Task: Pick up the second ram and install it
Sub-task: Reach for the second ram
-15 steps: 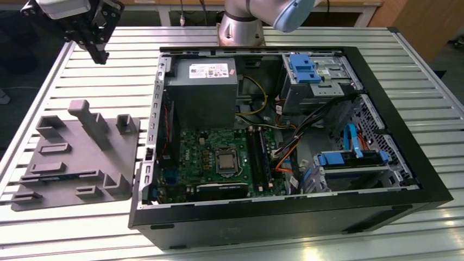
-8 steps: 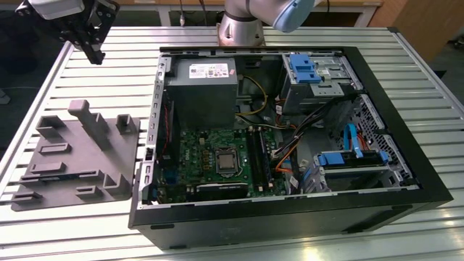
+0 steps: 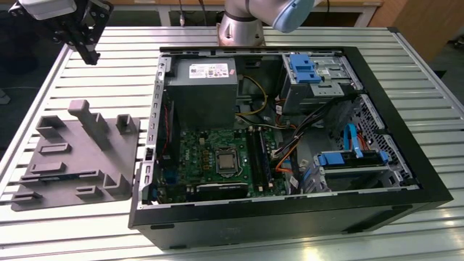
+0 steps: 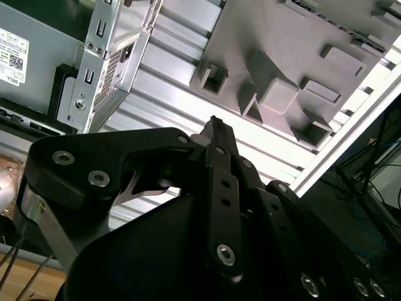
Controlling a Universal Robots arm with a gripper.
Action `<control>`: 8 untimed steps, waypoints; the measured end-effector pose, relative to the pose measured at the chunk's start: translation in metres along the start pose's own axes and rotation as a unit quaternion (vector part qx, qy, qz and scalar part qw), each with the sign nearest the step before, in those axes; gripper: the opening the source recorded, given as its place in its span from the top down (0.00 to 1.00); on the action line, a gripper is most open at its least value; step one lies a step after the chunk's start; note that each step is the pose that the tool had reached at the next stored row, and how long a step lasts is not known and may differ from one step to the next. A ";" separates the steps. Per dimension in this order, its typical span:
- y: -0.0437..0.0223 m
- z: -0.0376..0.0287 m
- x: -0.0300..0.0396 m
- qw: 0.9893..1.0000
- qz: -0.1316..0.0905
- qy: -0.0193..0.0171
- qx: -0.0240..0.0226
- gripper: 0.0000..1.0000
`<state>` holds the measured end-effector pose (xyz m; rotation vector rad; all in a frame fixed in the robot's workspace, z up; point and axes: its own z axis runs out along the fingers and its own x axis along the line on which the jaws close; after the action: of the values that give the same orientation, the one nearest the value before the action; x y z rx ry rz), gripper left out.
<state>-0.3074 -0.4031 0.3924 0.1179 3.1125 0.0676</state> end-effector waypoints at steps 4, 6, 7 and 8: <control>-0.0004 0.0000 0.0037 1.000 0.000 0.000 0.000 0.89; -0.0005 0.0000 0.0054 1.000 0.000 0.000 0.000 0.89; -0.0006 -0.0001 0.0063 1.000 0.000 0.000 0.000 0.89; -0.0006 -0.0001 0.0071 1.000 0.000 0.000 0.000 0.89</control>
<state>-0.3146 -0.4032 0.3923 0.1180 3.1125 0.0675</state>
